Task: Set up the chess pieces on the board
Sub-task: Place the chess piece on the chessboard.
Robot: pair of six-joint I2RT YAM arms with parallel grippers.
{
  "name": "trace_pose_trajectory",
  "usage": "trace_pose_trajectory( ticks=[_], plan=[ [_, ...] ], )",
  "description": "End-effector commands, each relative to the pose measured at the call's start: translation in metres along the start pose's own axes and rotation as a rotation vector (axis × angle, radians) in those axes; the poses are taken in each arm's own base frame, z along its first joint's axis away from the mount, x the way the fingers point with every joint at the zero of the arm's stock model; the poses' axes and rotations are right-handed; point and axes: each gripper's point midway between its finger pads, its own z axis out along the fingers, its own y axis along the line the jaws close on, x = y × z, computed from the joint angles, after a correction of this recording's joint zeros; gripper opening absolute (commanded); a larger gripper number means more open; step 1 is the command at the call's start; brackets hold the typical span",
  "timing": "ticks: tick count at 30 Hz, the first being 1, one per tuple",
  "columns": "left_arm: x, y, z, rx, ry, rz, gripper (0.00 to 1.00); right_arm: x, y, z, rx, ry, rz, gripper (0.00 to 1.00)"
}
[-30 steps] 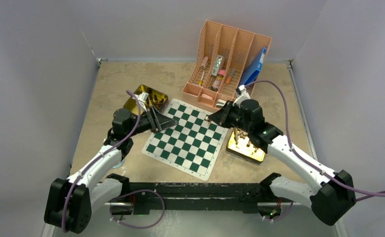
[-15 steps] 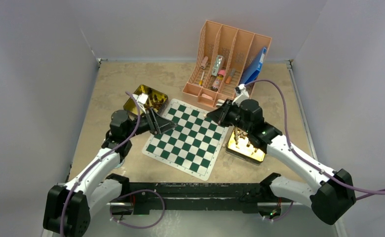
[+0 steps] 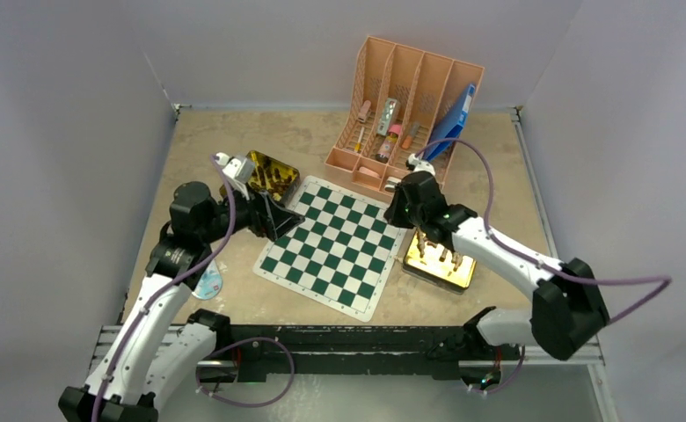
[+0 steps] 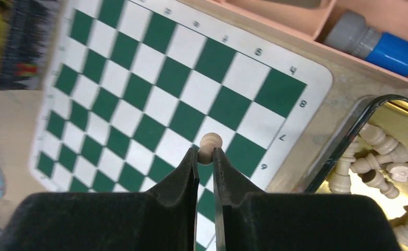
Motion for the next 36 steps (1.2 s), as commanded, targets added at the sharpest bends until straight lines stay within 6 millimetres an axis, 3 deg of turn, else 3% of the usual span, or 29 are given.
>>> trace_pose_trajectory(
  ticks=[1,9,18,36],
  plan=[
    [0.017,0.014,-0.017,-0.097,0.022,0.1,0.78,-0.003,-0.018,0.014,0.125,0.011,-0.066,0.0],
    [0.013,0.014,-0.031,-0.144,-0.041,0.139,0.79,0.006,-0.041,0.041,0.27,0.061,-0.106,0.01],
    [0.014,0.01,-0.032,-0.125,-0.036,0.15,0.79,0.018,-0.045,0.056,0.294,0.123,-0.124,0.05],
    [0.015,0.009,-0.032,-0.118,-0.035,0.149,0.79,0.035,-0.052,0.057,0.298,0.16,-0.11,0.11]
  ],
)
